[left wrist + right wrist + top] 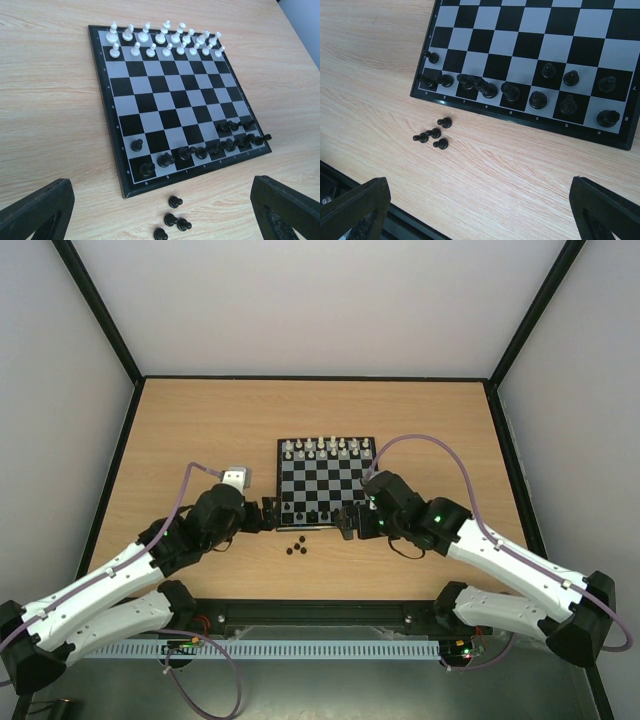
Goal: Set up the chess pieces on the board
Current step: Pick up the chess piece at the center of the board.
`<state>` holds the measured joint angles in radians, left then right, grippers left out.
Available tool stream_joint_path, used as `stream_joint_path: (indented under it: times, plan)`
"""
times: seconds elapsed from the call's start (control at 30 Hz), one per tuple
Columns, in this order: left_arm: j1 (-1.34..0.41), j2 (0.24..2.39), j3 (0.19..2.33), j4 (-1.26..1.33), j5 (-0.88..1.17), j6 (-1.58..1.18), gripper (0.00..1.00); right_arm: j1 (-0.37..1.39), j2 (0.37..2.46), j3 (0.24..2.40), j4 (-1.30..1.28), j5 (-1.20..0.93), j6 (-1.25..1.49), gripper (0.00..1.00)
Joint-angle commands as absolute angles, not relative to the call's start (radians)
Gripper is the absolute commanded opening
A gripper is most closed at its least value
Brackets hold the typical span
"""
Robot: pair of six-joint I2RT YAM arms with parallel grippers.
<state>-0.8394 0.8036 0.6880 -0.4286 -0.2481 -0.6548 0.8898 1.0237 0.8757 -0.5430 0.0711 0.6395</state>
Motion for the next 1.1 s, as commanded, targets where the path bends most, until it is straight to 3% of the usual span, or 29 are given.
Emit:
stream_joint_path:
  times: [0.0, 0.5, 0.87, 1.07]
  plan:
    - [-0.848, 0.805, 0.674, -0.389, -0.191, -0.659, 0.99, 0.892, 0.998, 0.91, -0.6, 0.049, 0.664, 0.99]
    - [-0.855, 0.711, 0.65, -0.47, -0.232, -0.851, 1.0, 0.891, 0.782, 0.742, -0.488, 0.129, 0.667, 0.99]
    - [-0.862, 0.952, 0.609, -0.397, -0.154, -0.781, 0.99, 0.892, 0.926, 0.755, -0.421, 0.266, 0.601, 0.99]
    - [-0.874, 0.957, 0.57, -0.438, -0.163, -0.793, 1.0, 0.892, 1.004, 0.762, -0.374, 0.275, 0.602, 0.99]
